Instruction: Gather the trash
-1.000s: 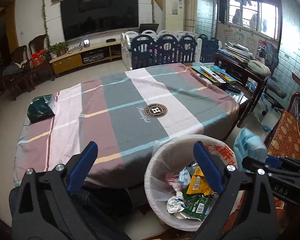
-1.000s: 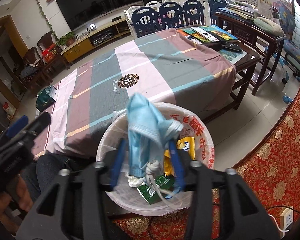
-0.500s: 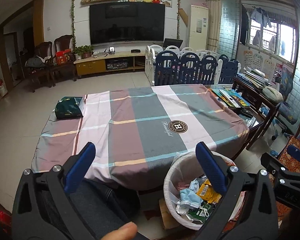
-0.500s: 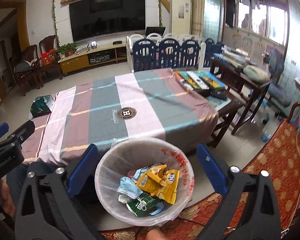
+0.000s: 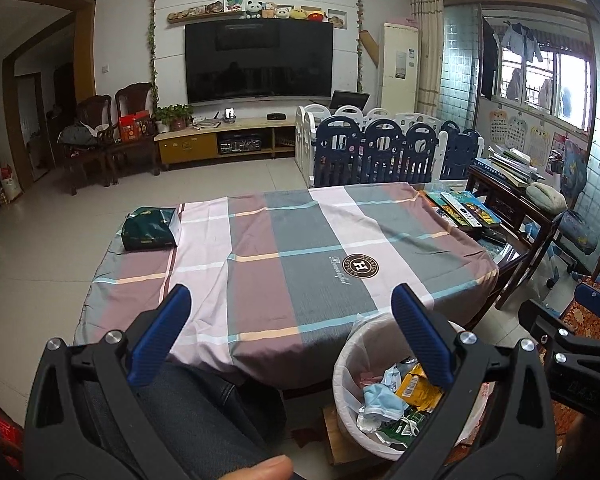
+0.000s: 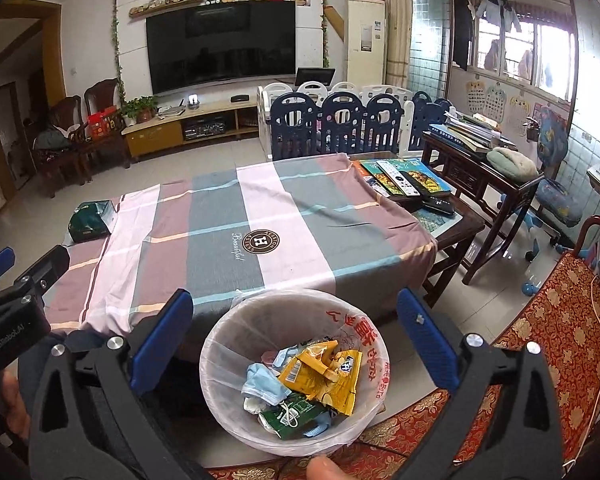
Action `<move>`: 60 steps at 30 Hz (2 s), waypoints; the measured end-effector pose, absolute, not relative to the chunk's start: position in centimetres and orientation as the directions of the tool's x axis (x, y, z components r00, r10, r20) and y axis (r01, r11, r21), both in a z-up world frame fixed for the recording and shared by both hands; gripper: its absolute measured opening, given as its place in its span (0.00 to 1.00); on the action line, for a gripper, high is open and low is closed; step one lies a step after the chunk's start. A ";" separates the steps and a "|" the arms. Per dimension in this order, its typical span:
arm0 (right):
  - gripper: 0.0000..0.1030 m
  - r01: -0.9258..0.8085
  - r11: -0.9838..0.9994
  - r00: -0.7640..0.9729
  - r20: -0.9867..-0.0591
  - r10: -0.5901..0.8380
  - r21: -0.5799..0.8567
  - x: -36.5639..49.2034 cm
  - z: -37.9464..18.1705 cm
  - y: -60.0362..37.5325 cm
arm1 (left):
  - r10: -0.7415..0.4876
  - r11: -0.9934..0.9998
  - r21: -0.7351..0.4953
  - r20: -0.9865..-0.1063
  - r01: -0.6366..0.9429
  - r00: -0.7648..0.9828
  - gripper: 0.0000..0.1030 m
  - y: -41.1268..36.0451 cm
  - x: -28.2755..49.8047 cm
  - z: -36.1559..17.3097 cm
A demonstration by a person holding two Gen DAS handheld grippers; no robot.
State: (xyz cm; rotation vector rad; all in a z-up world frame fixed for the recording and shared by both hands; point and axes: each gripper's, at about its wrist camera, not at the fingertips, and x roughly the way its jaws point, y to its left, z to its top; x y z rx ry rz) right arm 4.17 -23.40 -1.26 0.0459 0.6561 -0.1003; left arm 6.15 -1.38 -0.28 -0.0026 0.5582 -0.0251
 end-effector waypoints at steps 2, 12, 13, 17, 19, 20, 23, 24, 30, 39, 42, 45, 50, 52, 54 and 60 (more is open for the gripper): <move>0.97 0.109 0.994 0.787 -0.612 -0.080 0.010 4.2 -1.3 -23.4 | -0.026 1.000 -0.010 -0.535 0.025 0.845 0.97 -1.3 6.3 -0.3; 0.97 0.114 0.993 0.784 -0.615 -0.081 0.013 4.2 -1.7 -23.6 | -0.028 1.000 -0.008 -0.543 0.028 0.839 0.97 -1.6 6.5 -0.5; 0.97 0.113 0.993 0.785 -0.615 -0.081 0.013 4.2 -1.7 -23.7 | -0.028 1.000 -0.009 -0.543 0.028 0.839 0.97 -1.6 6.5 -0.4; 0.97 0.114 0.993 0.783 -0.616 -0.082 0.013 4.2 -1.7 -23.6 | -0.029 1.000 -0.008 -0.541 0.029 0.840 0.97 -1.6 6.5 -0.4; 0.97 0.115 0.993 0.782 -0.618 -0.081 0.015 4.2 -1.8 -23.7 | -0.029 1.000 -0.008 -0.542 0.030 0.840 0.97 -1.6 6.5 -0.4; 0.97 0.115 0.993 0.781 -0.619 -0.081 0.015 4.3 -1.8 -23.7 | -0.028 1.000 -0.007 -0.541 0.029 0.840 0.97 -1.6 6.5 -0.4; 0.97 0.115 0.993 0.780 -0.620 -0.081 0.015 4.3 -1.9 -23.7 | -0.030 1.000 -0.008 -0.543 0.030 0.839 0.97 -1.6 6.5 -0.4; 0.97 0.114 0.993 0.781 -0.620 -0.080 0.015 4.3 -1.8 -23.6 | -0.029 1.000 -0.008 -0.544 0.030 0.839 0.97 -1.6 6.5 -0.5; 0.97 0.115 0.993 0.777 -0.625 -0.079 0.016 4.4 -2.1 -23.5 | -0.030 0.999 -0.008 -0.545 0.031 0.838 0.97 -1.7 6.6 -0.5; 0.97 0.115 0.993 0.777 -0.625 -0.081 0.015 4.4 -2.2 -23.5 | -0.031 0.999 -0.008 -0.546 0.032 0.837 0.97 -1.7 6.5 -0.5; 0.97 0.115 0.993 0.776 -0.626 -0.080 0.017 4.4 -2.2 -23.5 | -0.032 0.999 -0.008 -0.547 0.033 0.837 0.97 -1.7 6.5 -0.6; 0.97 0.115 0.993 0.776 -0.625 -0.080 0.016 4.4 -2.1 -23.5 | -0.031 0.999 -0.009 -0.547 0.032 0.837 0.97 -1.7 6.5 -0.5; 0.97 0.115 0.993 0.776 -0.626 -0.079 0.017 4.5 -2.1 -23.5 | -0.032 0.999 -0.008 -0.548 0.033 0.836 0.97 -1.8 6.4 -0.6; 0.97 0.116 0.993 0.776 -0.626 -0.080 0.016 4.4 -2.2 -23.5 | -0.033 0.999 -0.008 -0.548 0.035 0.836 0.97 -1.9 6.4 -0.7; 0.97 0.115 0.993 0.775 -0.627 -0.079 0.018 4.4 -2.1 -23.5 | -0.034 0.999 -0.008 -0.548 0.035 0.836 0.97 -2.0 6.4 -0.7; 0.97 0.115 0.993 0.775 -0.626 -0.080 0.016 4.5 -2.1 -23.5 | -0.038 0.999 -0.009 -0.555 0.040 0.831 0.97 -2.1 6.2 -1.1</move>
